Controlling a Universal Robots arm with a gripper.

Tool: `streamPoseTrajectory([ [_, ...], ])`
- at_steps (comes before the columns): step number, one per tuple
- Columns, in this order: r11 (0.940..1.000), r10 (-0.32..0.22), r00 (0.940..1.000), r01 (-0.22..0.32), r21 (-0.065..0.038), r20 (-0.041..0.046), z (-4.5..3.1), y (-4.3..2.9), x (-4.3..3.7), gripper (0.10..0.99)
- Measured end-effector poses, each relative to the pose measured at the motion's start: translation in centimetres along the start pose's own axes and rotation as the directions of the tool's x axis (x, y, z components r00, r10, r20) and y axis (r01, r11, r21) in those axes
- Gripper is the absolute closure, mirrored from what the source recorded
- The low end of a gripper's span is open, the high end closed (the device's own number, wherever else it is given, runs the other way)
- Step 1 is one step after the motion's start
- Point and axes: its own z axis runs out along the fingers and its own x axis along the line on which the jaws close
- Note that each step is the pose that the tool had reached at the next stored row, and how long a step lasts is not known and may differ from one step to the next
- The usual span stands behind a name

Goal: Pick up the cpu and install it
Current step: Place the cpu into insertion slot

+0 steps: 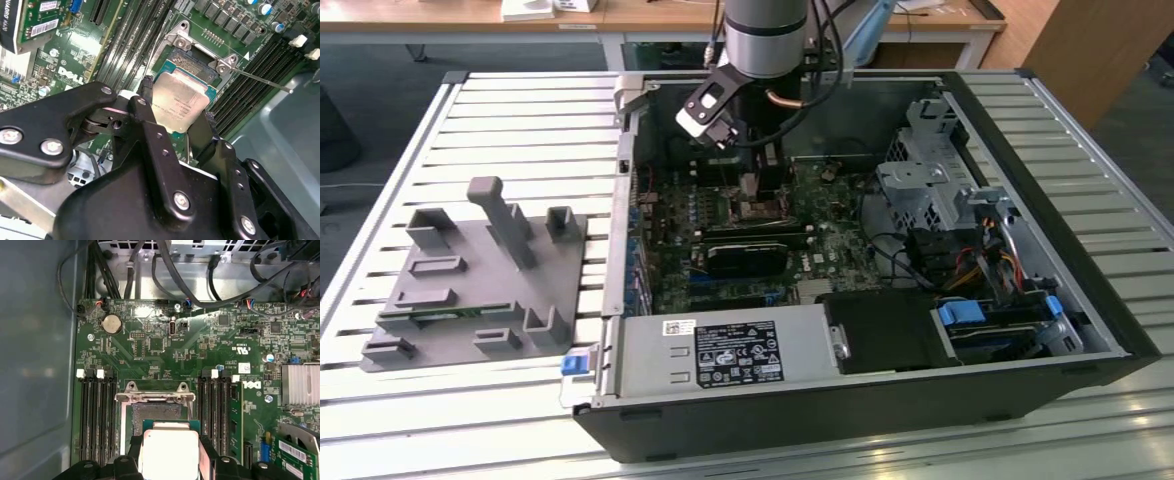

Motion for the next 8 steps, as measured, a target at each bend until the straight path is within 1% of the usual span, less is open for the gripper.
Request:
streamPoseTrajectory([
  [2, 1.0000, 0.000, 1.0000, 0.000, 0.000, 0.0004, 0.18, -0.02, 0.14, 0.557],
  [3, 1.0000, 0.000, 1.0000, 0.000, 0.000, 0.0038, 0.31, -0.03, 0.27, 0.557],
  [6, 1.0000, -0.001, 0.9997, 0.001, 0.000, 0.0229, 0.68, -0.05, 0.64, 0.557],
  [8, 1.0000, -0.001, 0.9997, 0.001, 0.000, 0.0235, 0.97, -0.07, 0.68, 0.557],
])
